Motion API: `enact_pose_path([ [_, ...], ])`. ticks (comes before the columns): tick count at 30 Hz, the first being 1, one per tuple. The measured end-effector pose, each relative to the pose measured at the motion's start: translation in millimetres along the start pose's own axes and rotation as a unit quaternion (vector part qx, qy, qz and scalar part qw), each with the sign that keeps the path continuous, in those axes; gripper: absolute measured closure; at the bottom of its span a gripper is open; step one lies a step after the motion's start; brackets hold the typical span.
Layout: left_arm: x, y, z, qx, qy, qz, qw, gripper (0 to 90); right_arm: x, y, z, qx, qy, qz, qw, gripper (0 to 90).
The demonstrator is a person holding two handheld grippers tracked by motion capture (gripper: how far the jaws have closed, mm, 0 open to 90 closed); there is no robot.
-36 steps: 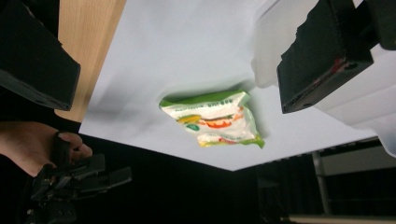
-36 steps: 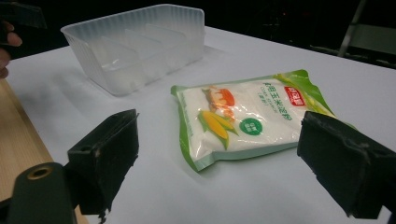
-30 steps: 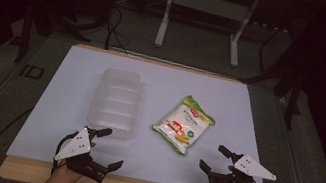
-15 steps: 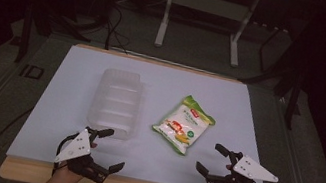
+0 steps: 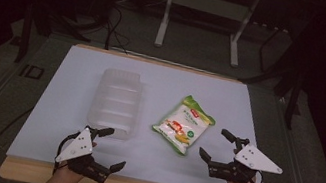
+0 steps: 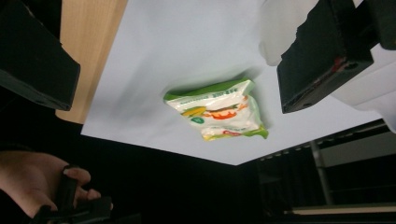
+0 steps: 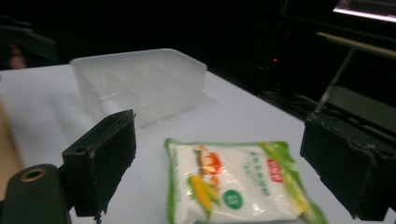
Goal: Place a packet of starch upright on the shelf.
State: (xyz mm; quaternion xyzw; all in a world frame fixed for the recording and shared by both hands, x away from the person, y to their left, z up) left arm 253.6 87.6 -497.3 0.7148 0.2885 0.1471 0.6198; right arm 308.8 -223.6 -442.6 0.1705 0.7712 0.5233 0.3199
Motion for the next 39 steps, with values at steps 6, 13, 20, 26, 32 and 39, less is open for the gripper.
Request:
enact_pose_path([
  [6, -0.1, 1.4, -0.7, -0.002, 0.000, -0.003, 1.0000, 0.0, -15.9, 8.6, 7.6, -0.002, 0.002, 0.002, 1.0000, 10.4],
  [13, 2.5, 0.1, -1.0, -0.003, 0.012, -0.001, 0.9999, 0.0, -40.6, 14.5, 17.2, 0.003, -0.007, 0.014, 0.9999, 10.4],
  [20, 4.0, -0.2, -0.8, -0.009, 0.010, -0.007, 0.9999, 0.0, -58.0, 17.9, 24.1, 0.001, -0.017, 0.029, 0.9994, 10.4],
  [26, 6.2, -1.4, -0.9, -0.012, 0.012, -0.011, 0.9998, 0.0, -73.2, 15.6, 38.0, 0.007, -0.022, 0.052, 0.9984, 10.3],
  [32, 6.1, -2.6, -0.5, -0.011, 0.010, -0.012, 0.9998, 0.0, -81.8, 3.9, 53.5, 0.025, -0.012, 0.065, 0.9975, 10.4],
  [39, 6.1, -4.5, 1.2, -0.006, 0.007, -0.013, 0.9999, 0.0, -88.3, -10.8, 68.6, 0.041, -0.003, 0.079, 0.9960, 10.5],
])
Point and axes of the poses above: each handheld gripper's, and its own axes: z roughly forward along the jaws, y roughly out of its top, x roughly to its left, the point moved 7 cm from there along z, roughly forward along the jaws, and after that the axes turned 9 degrees about -z, right-handed, at the moved point
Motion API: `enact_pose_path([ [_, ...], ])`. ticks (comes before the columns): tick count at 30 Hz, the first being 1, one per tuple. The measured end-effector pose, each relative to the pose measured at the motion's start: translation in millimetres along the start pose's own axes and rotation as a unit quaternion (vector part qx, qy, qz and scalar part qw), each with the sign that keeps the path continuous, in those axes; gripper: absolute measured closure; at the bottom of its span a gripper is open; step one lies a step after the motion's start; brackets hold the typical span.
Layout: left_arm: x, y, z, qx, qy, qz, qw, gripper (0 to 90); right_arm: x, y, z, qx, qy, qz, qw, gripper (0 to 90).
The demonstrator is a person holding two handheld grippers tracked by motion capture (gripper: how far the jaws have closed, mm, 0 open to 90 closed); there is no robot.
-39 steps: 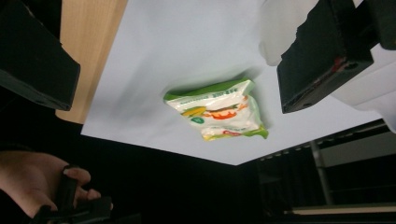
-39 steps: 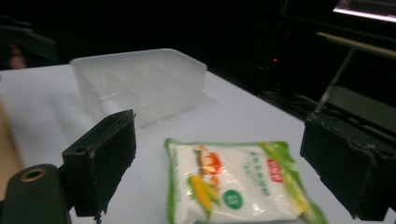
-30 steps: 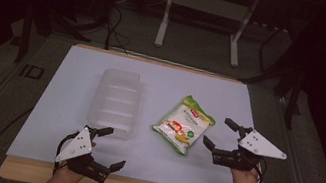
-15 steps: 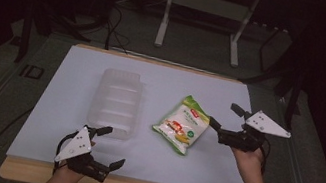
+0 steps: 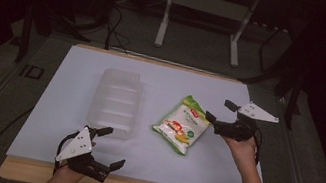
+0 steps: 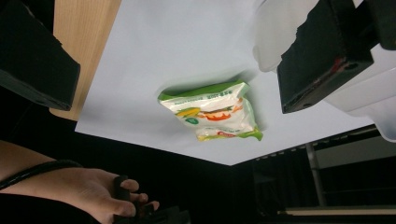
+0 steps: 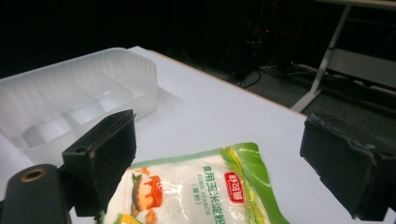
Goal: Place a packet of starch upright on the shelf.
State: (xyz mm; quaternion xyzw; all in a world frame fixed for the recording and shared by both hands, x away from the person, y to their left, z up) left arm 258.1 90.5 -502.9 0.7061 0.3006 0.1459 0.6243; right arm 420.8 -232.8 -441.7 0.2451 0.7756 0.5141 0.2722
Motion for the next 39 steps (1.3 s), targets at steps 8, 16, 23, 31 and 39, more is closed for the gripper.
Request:
enact_pose_path([
  [8, 2.2, -2.0, 0.7, 0.003, -0.001, -0.003, 1.0000, 0.0, -4.5, -14.7, 14.0, 0.022, 0.005, 0.005, 0.9997, 13.1],
  [16, 1.9, -2.6, 0.9, 0.003, 0.000, 0.000, 1.0000, 0.0, -13.5, -40.8, 31.3, 0.045, 0.019, 0.028, 0.9984, 13.0],
  [23, 2.2, -3.4, 1.6, 0.004, -0.003, -0.003, 1.0000, 0.0, -16.3, -60.2, 42.8, 0.061, 0.023, 0.032, 0.9974, 13.0],
  [31, 1.9, -4.3, 2.2, 0.006, -0.005, -0.002, 1.0000, 0.0, -24.9, -81.1, 53.2, 0.089, 0.019, 0.049, 0.9947, 15.7],
  [39, 0.6, -4.8, 3.1, 0.008, -0.004, 0.003, 1.0000, 0.0, -29.8, -96.8, 63.8, 0.113, 0.016, 0.044, 0.9925, 19.8],
])
Point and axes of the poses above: each handheld gripper's, and its own axes: z roughly forward along the jaws, y roughly out of its top, x roughly to its left, the point moved 7 cm from there along z, roughly forward along the jaws, and after that the axes turned 9 degrees about -z, right-handed, at the moved point
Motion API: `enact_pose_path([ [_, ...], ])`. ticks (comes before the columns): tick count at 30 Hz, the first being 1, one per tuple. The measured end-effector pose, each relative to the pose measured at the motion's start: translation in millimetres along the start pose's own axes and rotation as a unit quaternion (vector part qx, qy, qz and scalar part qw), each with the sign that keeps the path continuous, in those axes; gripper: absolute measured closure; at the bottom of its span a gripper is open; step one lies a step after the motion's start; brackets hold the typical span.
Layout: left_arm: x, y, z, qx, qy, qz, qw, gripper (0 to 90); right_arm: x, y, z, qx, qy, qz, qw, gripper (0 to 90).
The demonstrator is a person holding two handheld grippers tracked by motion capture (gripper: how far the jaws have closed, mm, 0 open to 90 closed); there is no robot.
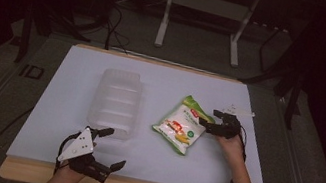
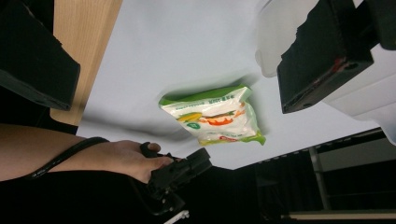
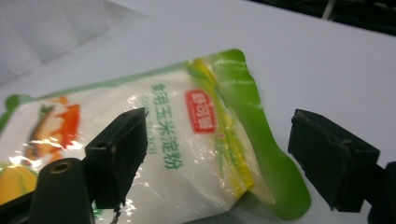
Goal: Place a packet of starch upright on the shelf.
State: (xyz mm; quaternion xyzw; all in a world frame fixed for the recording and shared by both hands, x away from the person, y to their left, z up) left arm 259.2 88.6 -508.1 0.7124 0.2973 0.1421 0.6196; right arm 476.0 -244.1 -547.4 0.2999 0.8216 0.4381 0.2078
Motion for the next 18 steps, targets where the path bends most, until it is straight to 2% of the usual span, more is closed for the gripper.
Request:
enact_pose_path([
  [3, 0.1, -0.5, 0.4, 0.002, -0.002, -0.002, 1.0000, 0.0, -1.8, -3.8, 4.1, 0.010, 0.000, -0.001, 1.0000, 20.3],
  [7, -0.2, -1.1, 1.1, 0.004, -0.004, -0.002, 1.0000, 0.0, -6.4, -11.2, 10.9, 0.018, 0.000, 0.014, 0.9997, 20.6],
  [9, -0.6, -1.0, 1.4, 0.002, -0.004, -0.001, 1.0000, 0.0, -7.2, -14.0, 13.5, 0.023, -0.002, 0.019, 0.9996, 17.4],
  [18, -0.7, -2.0, 2.2, 0.007, -0.004, 0.001, 1.0000, 0.0, -5.1, -23.4, 24.4, 0.056, -0.012, 0.014, 0.9982, 15.5],
])
Point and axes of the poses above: each handheld gripper's, and its own axes: z roughly forward along the jaws, y roughly out of its top, x roughly to its left, the point moved 7 cm from there along z, roughly forward along the jaws, and after that the axes turned 9 degrees about -z, right-handed, at the moved point
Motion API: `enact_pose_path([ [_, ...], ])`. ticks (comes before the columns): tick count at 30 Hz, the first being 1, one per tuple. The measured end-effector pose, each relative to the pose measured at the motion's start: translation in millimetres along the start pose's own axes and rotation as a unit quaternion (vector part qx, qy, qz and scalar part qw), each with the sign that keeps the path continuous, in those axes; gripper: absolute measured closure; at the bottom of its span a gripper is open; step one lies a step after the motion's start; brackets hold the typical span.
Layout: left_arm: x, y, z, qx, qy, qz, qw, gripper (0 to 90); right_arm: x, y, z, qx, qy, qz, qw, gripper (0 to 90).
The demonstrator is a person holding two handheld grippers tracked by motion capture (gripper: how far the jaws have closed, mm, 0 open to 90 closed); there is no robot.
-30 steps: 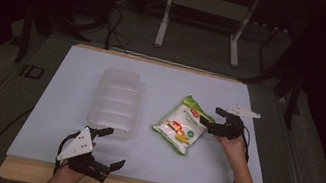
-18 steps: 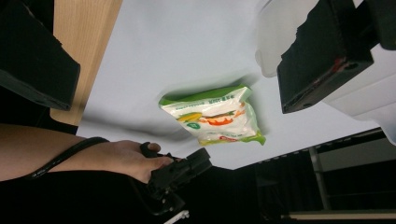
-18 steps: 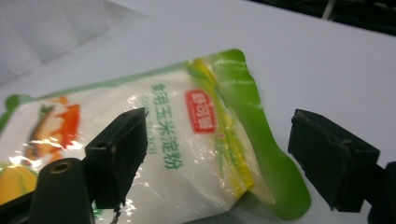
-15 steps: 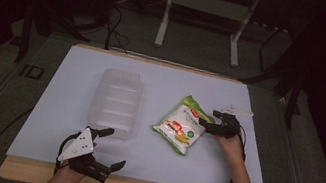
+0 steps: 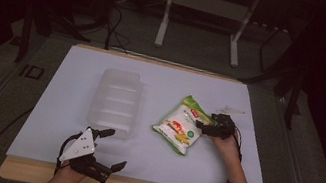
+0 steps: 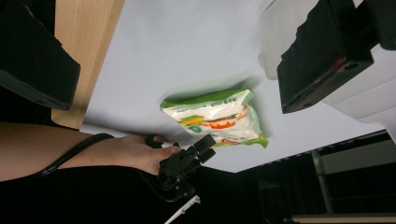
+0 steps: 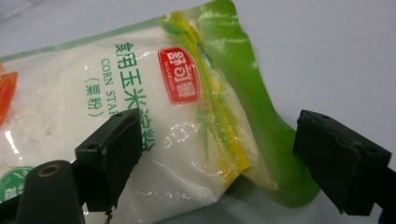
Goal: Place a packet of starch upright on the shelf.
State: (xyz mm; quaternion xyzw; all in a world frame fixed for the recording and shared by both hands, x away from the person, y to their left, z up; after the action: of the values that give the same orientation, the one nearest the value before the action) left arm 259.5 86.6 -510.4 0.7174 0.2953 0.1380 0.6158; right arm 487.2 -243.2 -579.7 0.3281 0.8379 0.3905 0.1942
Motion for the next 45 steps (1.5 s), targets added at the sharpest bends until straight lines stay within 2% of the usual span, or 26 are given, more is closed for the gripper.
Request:
enact_pose_path([
  [4, -0.2, 0.2, 0.6, 0.000, 0.000, -0.001, 1.0000, 0.0, 0.9, -1.0, 3.0, 0.016, 0.003, 0.003, 0.9999, 16.8],
  [7, -1.2, 0.3, 1.0, -0.001, 0.000, -0.001, 1.0000, 0.0, 4.2, -0.8, 3.5, 0.020, 0.006, -0.002, 0.9998, 24.0],
  [9, -1.6, 0.2, 1.3, 0.000, -0.002, -0.001, 1.0000, 0.0, 7.2, -0.6, 2.7, 0.019, 0.015, -0.002, 0.9997, 32.3],
  [10, -1.6, 0.2, 1.3, 0.000, -0.002, -0.001, 1.0000, 0.0, 7.2, -0.6, 2.7, 0.019, 0.015, -0.002, 0.9997, 32.3],
  [11, -1.7, 0.1, 1.4, 0.000, -0.001, 0.000, 1.0000, 0.0, 11.2, -0.4, 1.9, 0.022, 0.021, -0.002, 0.9995, 44.9],
  [13, -2.1, 0.2, 1.6, 0.001, -0.003, -0.001, 1.0000, 0.0, 13.9, 0.7, 1.4, 0.028, 0.008, -0.023, 0.9993, 54.6],
  [14, -2.2, 0.3, 1.7, 0.001, -0.003, 0.000, 1.0000, 0.0, 13.9, 0.7, 1.4, 0.028, 0.008, -0.023, 0.9993, 54.6],
  [16, -2.6, 0.2, 2.1, 0.002, -0.004, 0.000, 1.0000, 0.0, 15.4, 1.5, 1.2, 0.036, 0.000, -0.028, 0.9990, 63.0],
  [17, -2.9, 0.1, 2.2, 0.002, -0.004, 0.000, 1.0000, 0.0, 15.3, 1.3, 0.9, 0.037, -0.005, -0.031, 0.9988, 70.5],
  [20, -2.6, -0.3, 2.6, 0.002, -0.005, -0.003, 1.0000, 0.0, 16.6, 1.6, 1.1, 0.040, -0.015, -0.037, 0.9984, 77.8],
  [25, -1.8, -1.1, 3.2, 0.005, -0.005, -0.005, 1.0000, 0.0, 16.4, 4.3, 0.1, 0.045, -0.009, -0.035, 0.9983, 83.1],
  [29, -0.5, -1.0, 3.6, 0.005, -0.005, -0.008, 0.9999, 0.0, 15.1, 9.6, -4.6, 0.030, -0.005, -0.015, 0.9994, 85.3],
  [31, -0.6, -1.2, 3.8, 0.006, -0.002, -0.005, 1.0000, 0.0, 15.6, 11.4, -6.4, 0.033, -0.008, -0.023, 0.9992, 85.5],
  [35, -0.3, -1.6, 4.2, 0.007, 0.007, 0.006, 0.9999, 0.0, 16.0, 16.2, -11.0, 0.030, -0.005, -0.023, 0.9993, 85.7],
  [41, 0.2, -1.1, 4.3, 0.004, 0.005, 0.001, 1.0000, 0.0, 19.7, 29.5, -22.6, 0.007, -0.005, -0.029, 0.9995, 85.9],
  [45, 1.2, -1.4, 4.3, 0.006, 0.007, 0.000, 1.0000, 0.0, 26.4, 43.3, -33.4, -0.017, -0.004, -0.037, 0.9992, 86.0],
])
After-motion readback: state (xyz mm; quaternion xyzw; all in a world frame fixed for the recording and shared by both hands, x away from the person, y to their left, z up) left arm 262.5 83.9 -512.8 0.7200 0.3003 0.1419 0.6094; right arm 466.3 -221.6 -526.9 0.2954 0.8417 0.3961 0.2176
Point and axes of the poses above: each handheld gripper's, and its own axes: z roughly forward along the jaws, y roughly out of its top, x roughly to its left, the point moved 7 cm from there along z, roughly forward along the jaws, and after that the axes turned 9 degrees about -z, right-handed, at the moved point
